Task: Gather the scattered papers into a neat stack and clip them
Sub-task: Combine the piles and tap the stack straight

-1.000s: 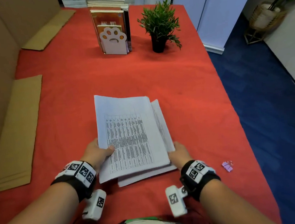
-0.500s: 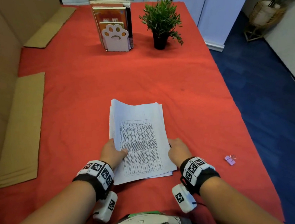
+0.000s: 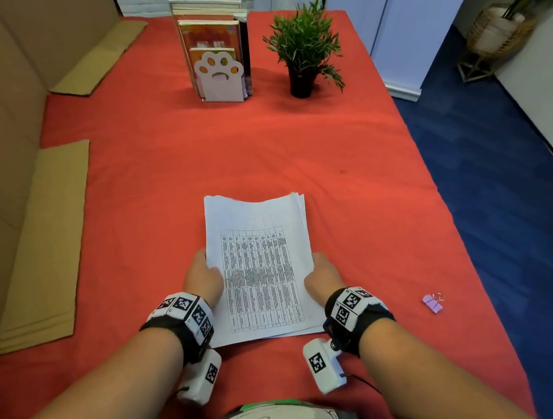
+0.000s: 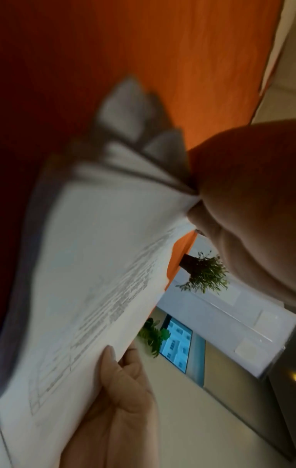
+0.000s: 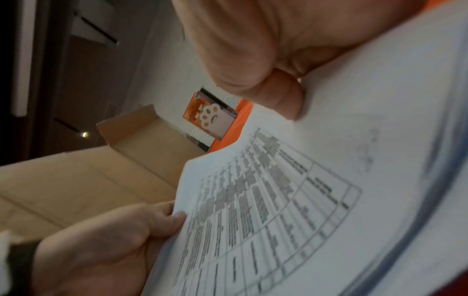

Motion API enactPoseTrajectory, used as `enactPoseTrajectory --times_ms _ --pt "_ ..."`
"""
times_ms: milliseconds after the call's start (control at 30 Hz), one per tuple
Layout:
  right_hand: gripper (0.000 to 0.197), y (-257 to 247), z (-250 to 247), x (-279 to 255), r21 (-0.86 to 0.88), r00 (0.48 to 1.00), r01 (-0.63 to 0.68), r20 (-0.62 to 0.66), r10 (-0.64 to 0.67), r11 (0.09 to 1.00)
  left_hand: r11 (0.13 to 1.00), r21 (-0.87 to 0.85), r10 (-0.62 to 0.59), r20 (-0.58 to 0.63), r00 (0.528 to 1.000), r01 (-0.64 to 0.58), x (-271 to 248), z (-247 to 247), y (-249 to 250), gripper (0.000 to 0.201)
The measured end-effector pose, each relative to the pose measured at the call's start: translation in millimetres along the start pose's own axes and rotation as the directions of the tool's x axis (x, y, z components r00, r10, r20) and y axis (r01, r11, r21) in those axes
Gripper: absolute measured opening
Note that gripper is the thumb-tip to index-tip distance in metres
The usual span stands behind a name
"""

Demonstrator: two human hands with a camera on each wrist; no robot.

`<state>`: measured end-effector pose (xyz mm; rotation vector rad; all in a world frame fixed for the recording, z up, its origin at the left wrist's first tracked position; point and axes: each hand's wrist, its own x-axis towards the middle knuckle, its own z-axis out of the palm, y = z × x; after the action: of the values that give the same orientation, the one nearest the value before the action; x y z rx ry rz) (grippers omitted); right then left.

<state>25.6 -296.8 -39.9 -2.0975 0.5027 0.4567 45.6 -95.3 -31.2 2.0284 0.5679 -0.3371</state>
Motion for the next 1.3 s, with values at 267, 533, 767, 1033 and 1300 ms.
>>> enactPoseTrajectory --times_ms 267,533,767,1033,1300 --pt "0.047 -47.2 -31.8 -15.9 0.441 0.926 0.37 -0.252 -0.283 0.818 0.83 -0.366 0.396 -0.148 0.906 -0.422 -15.9 -25.5 23.4 0.049" --pt "0.038 -48.2 -28.7 -19.0 0.63 0.921 0.388 -0.28 -0.269 0.673 0.68 -0.498 0.47 -0.266 0.842 -0.538 -39.7 -25.6 38.9 0.046" --pt "0.029 -50.2 -35.9 -15.2 0.673 0.928 0.373 -0.257 -0.271 0.638 0.57 -0.381 0.42 -0.627 0.656 -0.729 -62.6 -41.2 99.5 0.024" --pt "0.032 -48.0 -36.1 -16.5 0.681 0.931 0.357 -0.201 -0.304 0.64 0.532 -0.394 0.41 -0.654 0.636 -0.749 -54.6 -43.5 103.2 0.017" --pt "0.034 -51.1 -36.7 -11.9 0.757 0.938 0.318 -0.163 -0.306 0.571 0.648 -0.423 0.472 -0.429 0.77 -0.633 -42.8 -29.4 61.8 0.058"
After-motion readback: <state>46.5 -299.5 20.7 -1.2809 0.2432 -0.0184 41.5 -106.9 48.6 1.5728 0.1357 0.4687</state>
